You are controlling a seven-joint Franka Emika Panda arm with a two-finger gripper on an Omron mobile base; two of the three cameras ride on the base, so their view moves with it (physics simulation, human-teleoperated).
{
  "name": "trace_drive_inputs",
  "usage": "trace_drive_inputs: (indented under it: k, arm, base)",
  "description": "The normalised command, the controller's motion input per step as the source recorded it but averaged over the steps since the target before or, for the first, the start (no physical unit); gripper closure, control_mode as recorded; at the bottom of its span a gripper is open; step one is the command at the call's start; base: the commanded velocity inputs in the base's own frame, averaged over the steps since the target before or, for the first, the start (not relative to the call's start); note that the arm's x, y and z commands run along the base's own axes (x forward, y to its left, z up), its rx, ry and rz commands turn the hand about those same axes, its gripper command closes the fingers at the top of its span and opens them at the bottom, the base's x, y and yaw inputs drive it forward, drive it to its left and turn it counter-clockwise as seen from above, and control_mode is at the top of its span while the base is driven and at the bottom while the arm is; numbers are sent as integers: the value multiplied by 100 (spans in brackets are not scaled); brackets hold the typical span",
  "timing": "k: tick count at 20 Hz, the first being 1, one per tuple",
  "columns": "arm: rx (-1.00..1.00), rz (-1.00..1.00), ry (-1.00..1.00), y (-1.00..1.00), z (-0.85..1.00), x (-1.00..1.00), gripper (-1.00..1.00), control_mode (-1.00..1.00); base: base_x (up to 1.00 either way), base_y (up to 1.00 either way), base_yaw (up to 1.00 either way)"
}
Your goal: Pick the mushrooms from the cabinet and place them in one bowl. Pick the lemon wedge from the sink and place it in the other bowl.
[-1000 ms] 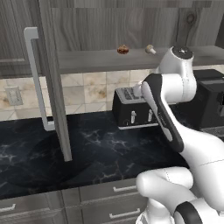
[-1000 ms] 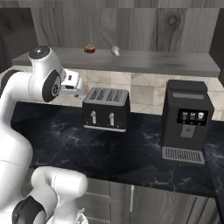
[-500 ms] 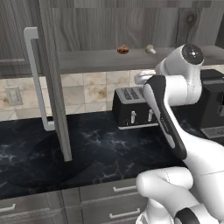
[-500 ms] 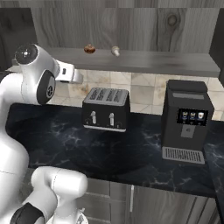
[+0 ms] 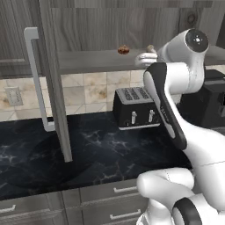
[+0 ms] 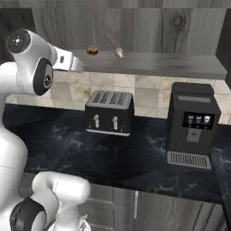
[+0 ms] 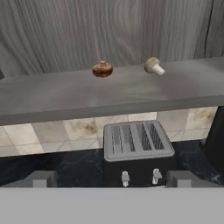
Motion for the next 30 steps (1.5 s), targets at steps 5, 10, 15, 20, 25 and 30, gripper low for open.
trace_drive_inputs:
  k: [5, 10, 15, 20, 25, 30]
  arm:
    - [5, -6, -1, 8, 11, 46, -100, -100]
    - [-1, 3, 0, 1, -3, 61, -100, -100]
    - [-4, 8, -1, 0, -13, 64, -100, -100]
    - [-11, 5, -5, 0, -7, 45, -100, -100]
    - [-9, 1, 0, 2, 0, 46, -100, -100]
    - [0, 0, 1, 14, 0, 45, -100, -100]
  base:
    - [0, 0, 0]
    - [0, 0, 0]
    - [0, 0, 0]
    - [0, 0, 0]
    - [0, 0, 0]
    - [0, 0, 0]
